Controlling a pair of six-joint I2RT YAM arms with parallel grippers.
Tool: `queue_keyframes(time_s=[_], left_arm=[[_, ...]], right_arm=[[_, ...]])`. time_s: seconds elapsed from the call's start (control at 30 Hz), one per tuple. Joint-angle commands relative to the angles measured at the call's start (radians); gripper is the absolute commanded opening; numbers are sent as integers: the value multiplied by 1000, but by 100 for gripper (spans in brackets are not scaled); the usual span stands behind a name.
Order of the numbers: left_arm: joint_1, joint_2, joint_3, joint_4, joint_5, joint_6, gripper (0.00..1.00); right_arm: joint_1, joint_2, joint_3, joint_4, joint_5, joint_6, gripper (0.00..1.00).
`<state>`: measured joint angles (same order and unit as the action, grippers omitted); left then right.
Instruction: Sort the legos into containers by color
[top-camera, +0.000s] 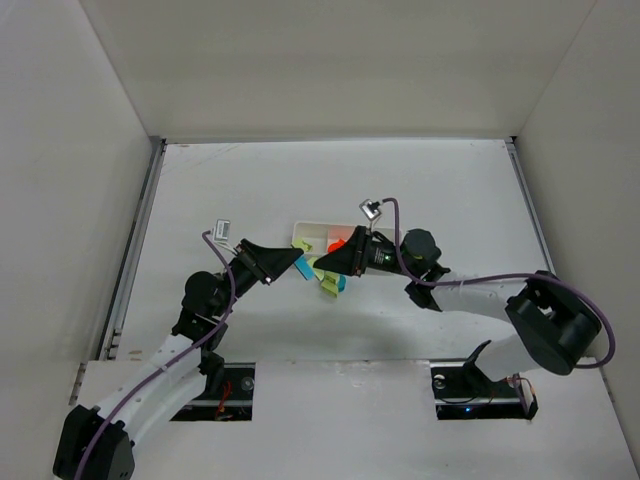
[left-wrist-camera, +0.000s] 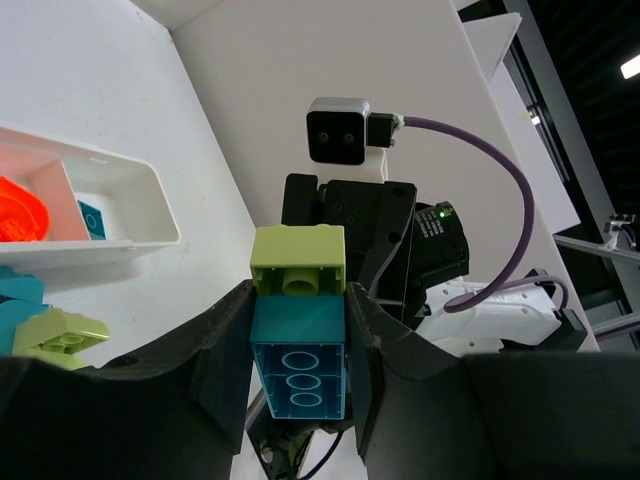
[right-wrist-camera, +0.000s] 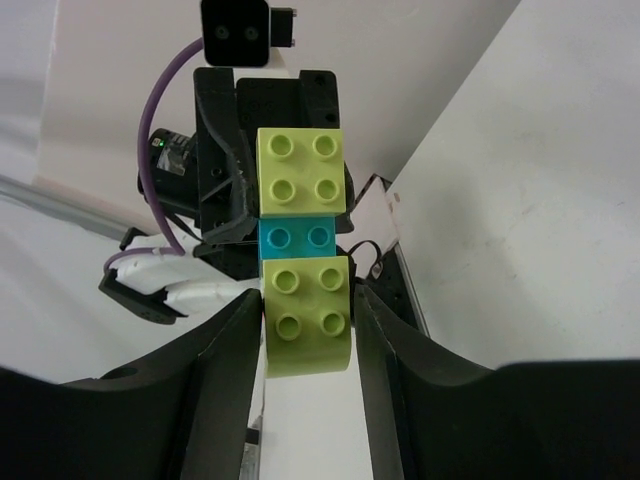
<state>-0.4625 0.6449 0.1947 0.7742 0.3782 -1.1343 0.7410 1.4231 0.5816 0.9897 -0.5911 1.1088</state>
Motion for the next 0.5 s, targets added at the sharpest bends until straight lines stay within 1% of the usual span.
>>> queue_keyframes(time_s=[0.0, 0.07, 0.13, 0.27, 0.37, 0.43, 0.47], left_arm=[[5, -14, 2, 85, 19, -15, 19], [5, -16, 0, 85, 19, -16, 19], [5, -21, -1, 85, 18, -18, 19], [6, -21, -3, 85, 14, -19, 19], [6, -11, -1, 85, 14, -18, 20], [6, -11, -1, 85, 14, -18, 21], [6, -11, -1, 83, 14, -18, 22]], right_arm=[[8, 34, 14, 153, -36, 54, 48], [8, 59, 12, 214, -52, 100, 48], [8, 76, 8, 262, -58, 137, 44], [7, 82, 7, 280, -73, 151, 48], [8, 79, 9, 277, -73, 145, 42], [8, 77, 9, 276, -73, 146, 33], [8, 73, 9, 274, -69, 145, 31]])
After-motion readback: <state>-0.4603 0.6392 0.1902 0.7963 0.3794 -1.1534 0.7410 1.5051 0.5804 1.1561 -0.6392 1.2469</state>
